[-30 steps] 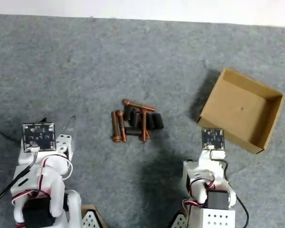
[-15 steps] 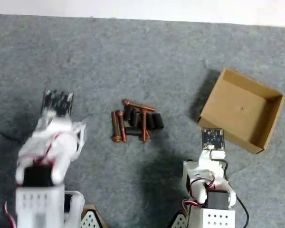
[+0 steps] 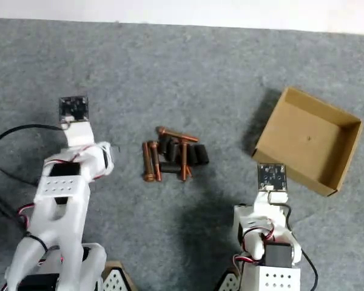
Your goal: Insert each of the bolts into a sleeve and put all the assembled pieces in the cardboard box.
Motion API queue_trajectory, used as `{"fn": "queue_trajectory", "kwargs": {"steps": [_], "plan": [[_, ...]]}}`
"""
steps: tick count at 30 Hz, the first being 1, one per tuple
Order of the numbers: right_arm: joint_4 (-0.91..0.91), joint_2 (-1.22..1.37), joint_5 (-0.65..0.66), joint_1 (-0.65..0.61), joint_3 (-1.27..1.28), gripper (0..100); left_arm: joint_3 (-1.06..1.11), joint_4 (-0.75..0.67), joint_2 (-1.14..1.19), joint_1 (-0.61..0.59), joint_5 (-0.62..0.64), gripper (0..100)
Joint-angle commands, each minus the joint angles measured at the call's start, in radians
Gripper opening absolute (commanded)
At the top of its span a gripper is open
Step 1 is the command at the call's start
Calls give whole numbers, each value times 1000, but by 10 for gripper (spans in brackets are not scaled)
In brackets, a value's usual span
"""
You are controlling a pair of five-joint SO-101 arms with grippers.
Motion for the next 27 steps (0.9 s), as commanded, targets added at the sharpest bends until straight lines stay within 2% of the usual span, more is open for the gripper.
{"fn": "queue_trajectory", "kwargs": {"steps": [1, 4, 8, 12, 16, 19, 22, 25, 27], "plan": [[-2, -12, -2, -12, 114, 253, -5, -29, 1, -12, -6, 234], [-4, -12, -2, -97, 114, 253, -5, -31, 1, -13, -8, 234], [-134, -8, -2, -232, 111, 253, -5, -31, 1, -15, -8, 234], [-202, -13, 9, -170, 108, 253, -5, -32, 1, -54, -3, 234], [-303, -8, 204, -137, 82, 253, -5, -32, 1, -84, -2, 234], [-306, 22, 176, -166, -31, 252, -5, -32, 1, -81, -2, 234], [-314, 165, 121, -259, -176, 252, -5, -32, 1, -77, -2, 234], [-366, 433, 63, -354, -354, 252, -5, -32, 1, -77, -2, 234], [-420, 648, 32, -372, -478, 252, -5, -32, 1, -77, -2, 234]]}}
